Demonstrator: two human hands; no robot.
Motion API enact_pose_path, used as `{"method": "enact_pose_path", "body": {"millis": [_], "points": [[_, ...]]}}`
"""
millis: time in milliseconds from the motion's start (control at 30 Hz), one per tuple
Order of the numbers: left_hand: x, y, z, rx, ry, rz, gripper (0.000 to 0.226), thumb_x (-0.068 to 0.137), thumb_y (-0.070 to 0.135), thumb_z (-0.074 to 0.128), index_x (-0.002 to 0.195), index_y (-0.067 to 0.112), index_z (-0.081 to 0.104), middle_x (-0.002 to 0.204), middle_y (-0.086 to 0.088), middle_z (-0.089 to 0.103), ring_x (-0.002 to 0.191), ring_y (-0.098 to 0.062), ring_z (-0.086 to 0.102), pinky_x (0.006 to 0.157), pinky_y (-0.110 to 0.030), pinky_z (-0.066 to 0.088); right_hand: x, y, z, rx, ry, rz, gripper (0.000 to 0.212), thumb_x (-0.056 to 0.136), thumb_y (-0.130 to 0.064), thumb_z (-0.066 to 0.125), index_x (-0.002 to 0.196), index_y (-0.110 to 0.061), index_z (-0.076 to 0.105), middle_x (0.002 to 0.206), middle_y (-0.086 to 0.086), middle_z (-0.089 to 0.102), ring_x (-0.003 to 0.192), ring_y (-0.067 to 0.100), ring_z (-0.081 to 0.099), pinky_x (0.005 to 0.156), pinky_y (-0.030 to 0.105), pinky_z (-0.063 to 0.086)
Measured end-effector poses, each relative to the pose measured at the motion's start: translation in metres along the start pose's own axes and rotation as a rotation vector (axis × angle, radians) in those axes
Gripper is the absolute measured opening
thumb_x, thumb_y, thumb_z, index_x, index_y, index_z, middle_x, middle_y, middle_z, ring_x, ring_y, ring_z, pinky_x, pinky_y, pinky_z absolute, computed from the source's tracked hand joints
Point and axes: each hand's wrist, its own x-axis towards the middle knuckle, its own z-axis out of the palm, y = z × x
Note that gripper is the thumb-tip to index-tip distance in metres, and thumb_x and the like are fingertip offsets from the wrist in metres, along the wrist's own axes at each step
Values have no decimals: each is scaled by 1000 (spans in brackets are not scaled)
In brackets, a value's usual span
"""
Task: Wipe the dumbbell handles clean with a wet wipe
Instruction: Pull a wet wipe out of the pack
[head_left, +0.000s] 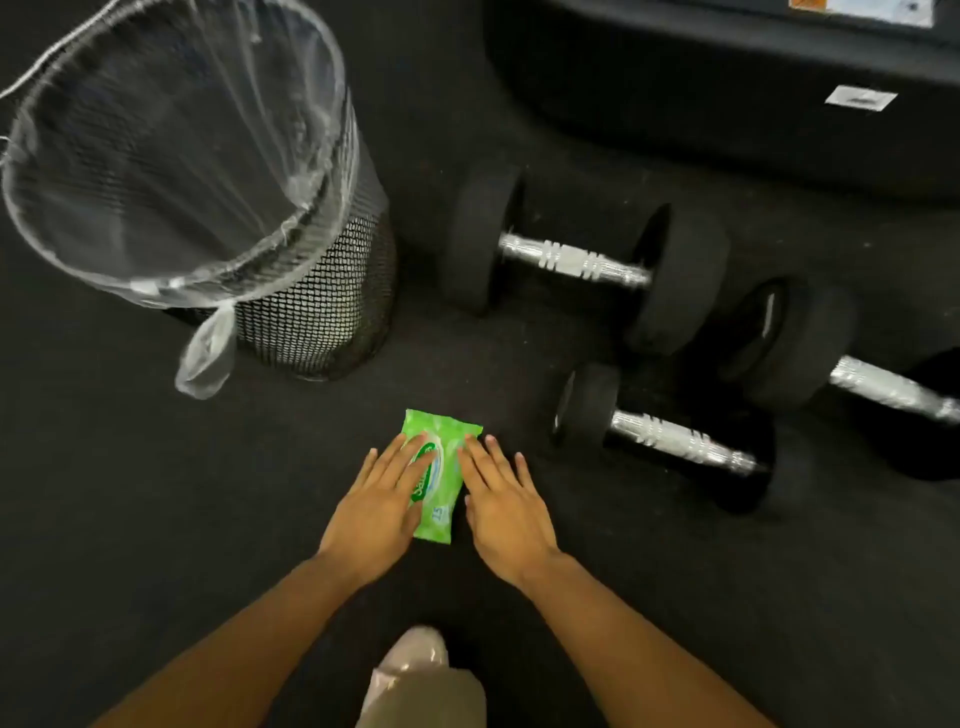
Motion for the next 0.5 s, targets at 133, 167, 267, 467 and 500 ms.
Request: {"method": "enact_pose_path", "body": {"millis": [133, 167, 267, 467, 500], "points": [[22, -24, 4, 28, 77, 43, 59, 91, 18, 55, 144, 17, 31, 152, 2, 23, 141, -14, 12, 115, -37, 9, 21, 16, 11, -120, 85, -79, 59, 95, -21, 45, 147, -12, 17, 155, 1, 9, 140, 19, -2, 111, 45, 0], [29, -29, 7, 51, 75, 72, 61, 89, 18, 58, 143, 17, 32, 151, 1, 28, 140, -14, 16, 114, -38, 11, 24, 19, 15, -158, 101, -87, 61, 91, -25, 53, 144, -12, 27, 153, 2, 19, 140, 20, 9, 111, 48, 12], [40, -37, 8, 84, 65, 128, 66, 78, 20, 72, 137, 17, 42, 142, -1, 44, 135, -17, 32, 111, -41, 17, 26, 21, 26, -235, 171, -63, 54, 82, -34, 58, 131, -15, 51, 140, 2, 46, 130, 20, 41, 100, 46, 36], [52, -31, 9, -190, 174, 8, 42, 77, 14, 71, 116, 21, 58, 140, 9, 39, 136, -11, 25, 113, -25, 13, 27, 18, 37, -267, 170, 22, 55, 84, -35, 32, 132, -16, 51, 142, 1, 44, 130, 18, 40, 101, 46, 34], [52, -30, 10, -232, 186, -16, 35, 75, 11, 72, 107, 19, 61, 138, 8, 41, 134, -11, 27, 112, -25, 18, 27, 17, 37, -264, 168, 32, 55, 85, -35, 32, 132, -16, 50, 142, 1, 44, 131, 18, 39, 103, 45, 33]]}}
